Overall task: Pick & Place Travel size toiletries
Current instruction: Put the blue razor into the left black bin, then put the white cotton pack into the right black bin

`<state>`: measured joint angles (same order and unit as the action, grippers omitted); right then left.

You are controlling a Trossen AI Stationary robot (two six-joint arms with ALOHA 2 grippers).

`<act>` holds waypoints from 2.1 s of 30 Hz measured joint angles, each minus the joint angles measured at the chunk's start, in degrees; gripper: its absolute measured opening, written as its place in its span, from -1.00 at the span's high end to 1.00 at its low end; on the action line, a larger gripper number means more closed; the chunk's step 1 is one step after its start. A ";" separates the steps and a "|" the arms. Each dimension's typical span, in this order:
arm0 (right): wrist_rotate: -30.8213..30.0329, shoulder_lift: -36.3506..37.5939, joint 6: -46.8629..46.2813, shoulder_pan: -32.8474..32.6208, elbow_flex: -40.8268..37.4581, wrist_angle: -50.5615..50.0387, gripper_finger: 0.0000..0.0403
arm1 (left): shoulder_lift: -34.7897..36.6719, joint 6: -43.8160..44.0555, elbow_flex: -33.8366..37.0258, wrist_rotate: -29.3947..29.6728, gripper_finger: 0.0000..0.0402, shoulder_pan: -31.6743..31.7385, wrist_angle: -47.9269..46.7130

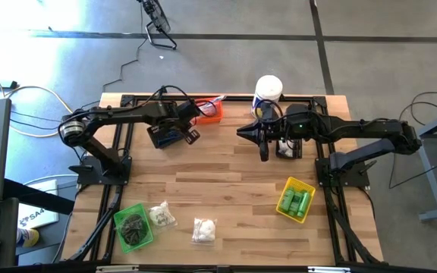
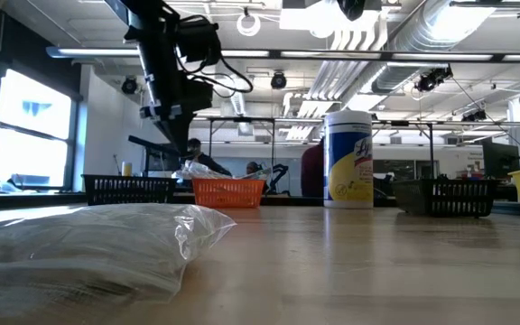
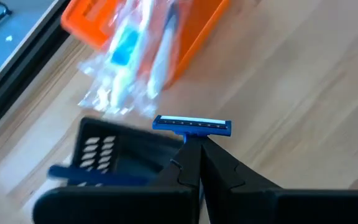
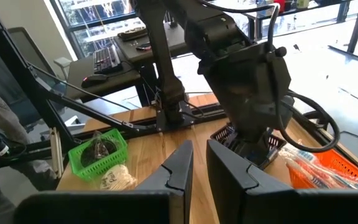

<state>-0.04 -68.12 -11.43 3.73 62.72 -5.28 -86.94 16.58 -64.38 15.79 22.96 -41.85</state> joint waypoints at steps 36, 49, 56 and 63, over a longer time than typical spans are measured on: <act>-0.04 0.00 2.68 1.25 0.00 4.76 0.81 | 23.46 0.25 38.58 0.46 1.00 6.41 40.68; -1.59 0.00 2.70 1.26 0.00 4.94 0.81 | 23.02 -5.22 38.66 0.46 0.95 6.41 40.22; -1.57 0.00 2.72 1.26 0.00 6.93 0.81 | 23.02 -4.35 38.66 1.70 0.60 6.41 40.42; -1.92 -0.02 6.54 1.26 0.00 10.14 0.81 | 23.02 -3.74 38.66 1.75 0.42 6.27 43.00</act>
<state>-1.95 -68.14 -4.89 4.99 62.72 4.86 -63.92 12.84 -25.71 17.54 29.23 1.15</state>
